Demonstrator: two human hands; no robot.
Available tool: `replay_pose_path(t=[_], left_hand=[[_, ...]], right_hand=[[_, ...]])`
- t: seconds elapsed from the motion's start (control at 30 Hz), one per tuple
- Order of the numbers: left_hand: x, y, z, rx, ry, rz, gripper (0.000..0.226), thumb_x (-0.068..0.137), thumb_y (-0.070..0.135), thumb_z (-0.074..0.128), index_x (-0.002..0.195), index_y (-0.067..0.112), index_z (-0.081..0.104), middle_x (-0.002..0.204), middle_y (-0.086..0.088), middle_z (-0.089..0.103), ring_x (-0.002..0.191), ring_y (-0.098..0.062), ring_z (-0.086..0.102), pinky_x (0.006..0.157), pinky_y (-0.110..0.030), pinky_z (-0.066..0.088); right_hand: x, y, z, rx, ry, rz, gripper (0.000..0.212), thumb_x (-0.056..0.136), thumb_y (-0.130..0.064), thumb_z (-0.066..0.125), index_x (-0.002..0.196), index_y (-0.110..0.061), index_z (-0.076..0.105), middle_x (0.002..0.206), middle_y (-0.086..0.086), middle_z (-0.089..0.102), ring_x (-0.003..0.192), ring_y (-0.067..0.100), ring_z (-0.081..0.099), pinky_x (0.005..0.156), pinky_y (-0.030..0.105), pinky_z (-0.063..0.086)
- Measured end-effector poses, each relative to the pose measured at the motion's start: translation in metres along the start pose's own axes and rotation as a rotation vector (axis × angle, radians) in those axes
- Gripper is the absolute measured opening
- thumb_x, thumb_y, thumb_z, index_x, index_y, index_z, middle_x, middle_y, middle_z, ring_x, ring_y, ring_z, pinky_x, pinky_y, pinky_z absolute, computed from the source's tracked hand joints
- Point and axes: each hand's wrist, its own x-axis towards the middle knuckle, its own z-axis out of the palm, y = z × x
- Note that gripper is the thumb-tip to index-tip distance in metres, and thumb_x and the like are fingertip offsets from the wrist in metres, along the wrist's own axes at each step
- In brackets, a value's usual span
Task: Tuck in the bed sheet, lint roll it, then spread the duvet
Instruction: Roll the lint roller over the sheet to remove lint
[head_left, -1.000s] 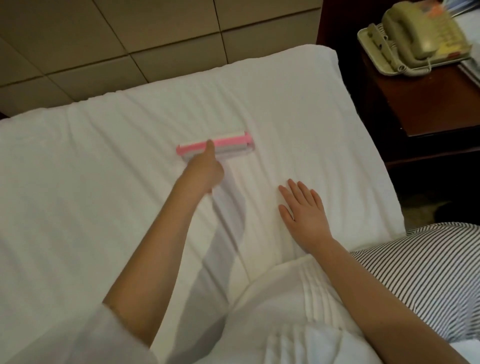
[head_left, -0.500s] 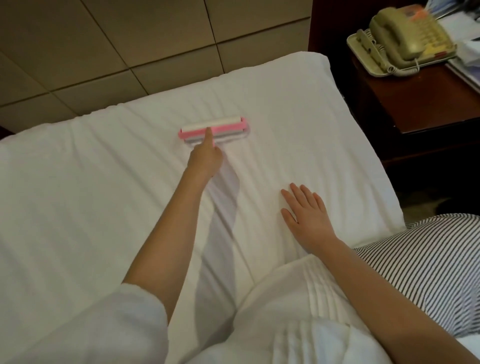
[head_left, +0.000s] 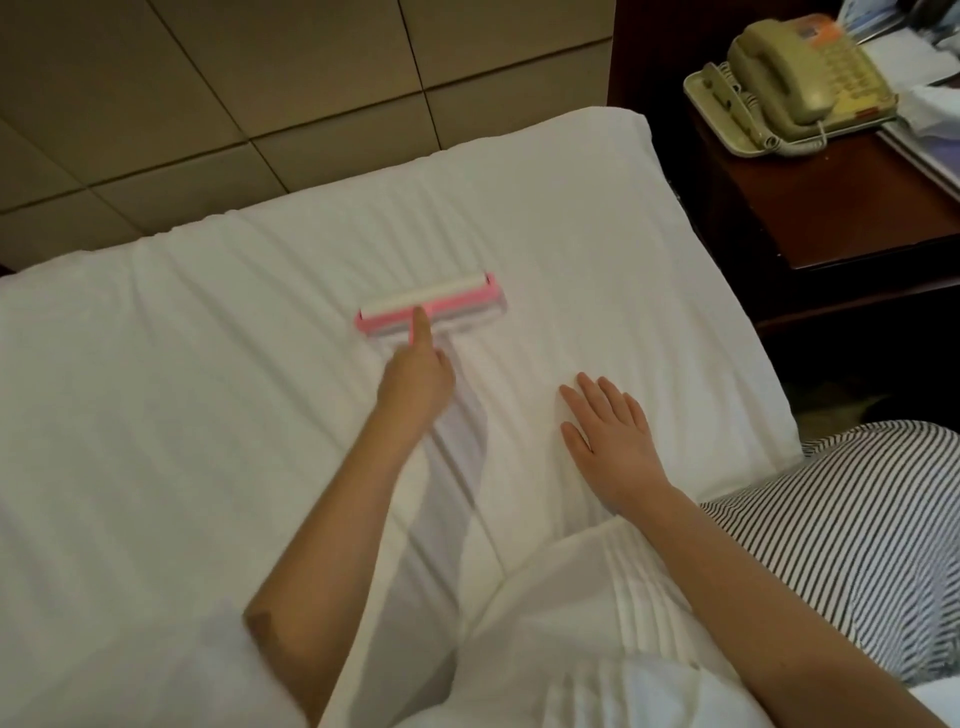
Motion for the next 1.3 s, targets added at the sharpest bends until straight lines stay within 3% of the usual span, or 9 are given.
replay_pose_path(t=[0.17,0.3,0.4,0.5,0.77,0.97,1.03,1.13,1.3], left_hand=[[0.059,0.017,-0.060,-0.052,0.112,0.023,0.055,0.099,0.017,0.033,0.151,0.013,0.016,0.136,-0.018,0.048,0.118,-0.036,0.050,0.093,-0.038,0.044],[0.005,-0.008,-0.071,0.082,0.243,0.097,0.049,0.098,0.018,0.037,0.147,0.015,0.028,0.105,-0.021,0.062,0.102,-0.039,0.055,0.078,-0.038,0.042],[-0.012,-0.034,-0.055,0.134,0.148,0.008,0.049,0.098,0.018,0.038,0.146,0.014,0.028,0.111,-0.023,0.061,0.104,-0.040,0.055,0.080,-0.039,0.042],[0.000,-0.042,-0.037,0.111,0.033,-0.098,0.054,0.100,0.021,0.034,0.150,0.018,0.016,0.117,-0.024,0.057,0.108,-0.039,0.054,0.083,-0.038,0.043],[0.160,-0.026,-0.062,-0.039,0.070,-0.059,0.056,0.101,0.020,0.032,0.151,0.018,0.007,0.107,-0.022,0.060,0.098,-0.035,0.057,0.069,-0.032,0.039],[0.124,-0.016,-0.071,0.111,-0.067,-0.062,0.052,0.098,0.016,0.033,0.148,0.012,0.020,0.127,-0.017,0.053,0.109,-0.034,0.056,0.079,-0.034,0.044],[0.103,-0.023,-0.076,0.190,-0.139,-0.053,0.047,0.097,0.017,0.034,0.144,0.013,0.029,0.126,-0.016,0.054,0.104,-0.034,0.059,0.078,-0.033,0.045],[0.120,-0.031,-0.085,0.162,-0.092,0.001,0.046,0.098,0.019,0.032,0.143,0.014,0.029,0.122,-0.018,0.055,0.085,-0.031,0.056,0.069,-0.030,0.042],[0.203,-0.014,-0.071,0.008,0.031,-0.031,0.057,0.101,0.019,0.030,0.152,0.017,0.005,0.093,-0.015,0.059,0.070,-0.024,0.049,0.054,-0.030,0.035]], right_hand=[[0.027,-0.025,-0.014,-0.012,-0.029,-0.001,0.051,0.103,-0.034,0.021,0.151,-0.021,0.011,0.159,0.000,0.000,0.146,0.018,-0.005,0.116,0.035,-0.006],[0.069,-0.052,-0.034,-0.067,-0.008,-0.115,0.051,0.103,-0.034,0.021,0.151,-0.018,0.012,0.159,0.001,0.001,0.146,0.018,-0.003,0.115,0.035,-0.006],[0.097,-0.066,-0.043,-0.115,-0.014,-0.177,0.052,0.103,-0.034,0.021,0.151,-0.018,0.011,0.159,0.002,0.001,0.146,0.018,-0.003,0.115,0.034,-0.007],[0.118,-0.072,-0.048,-0.150,-0.046,-0.182,0.052,0.103,-0.034,0.021,0.151,-0.017,0.011,0.159,0.003,0.001,0.146,0.019,-0.003,0.115,0.034,-0.006],[0.158,-0.074,-0.049,-0.211,-0.144,-0.129,0.052,0.103,-0.034,0.019,0.151,-0.018,0.008,0.159,0.002,-0.002,0.146,0.019,-0.006,0.116,0.037,-0.006],[0.180,-0.073,-0.048,-0.227,-0.178,-0.120,0.056,0.102,-0.037,0.020,0.151,-0.017,0.002,0.159,0.002,-0.007,0.146,0.020,-0.008,0.116,0.038,-0.007],[0.189,-0.073,-0.046,-0.225,-0.183,-0.103,0.060,0.101,-0.041,0.022,0.151,-0.017,0.000,0.159,0.002,-0.009,0.146,0.021,-0.009,0.116,0.039,-0.007],[0.198,-0.072,-0.041,-0.225,-0.219,-0.065,0.066,0.099,-0.049,0.022,0.151,-0.017,-0.003,0.158,0.001,-0.011,0.145,0.021,-0.012,0.115,0.041,-0.010],[0.200,-0.061,-0.033,-0.230,-0.243,-0.082,0.071,0.097,-0.056,0.020,0.150,-0.021,-0.012,0.157,-0.003,-0.016,0.144,0.017,-0.016,0.116,0.040,-0.011]])
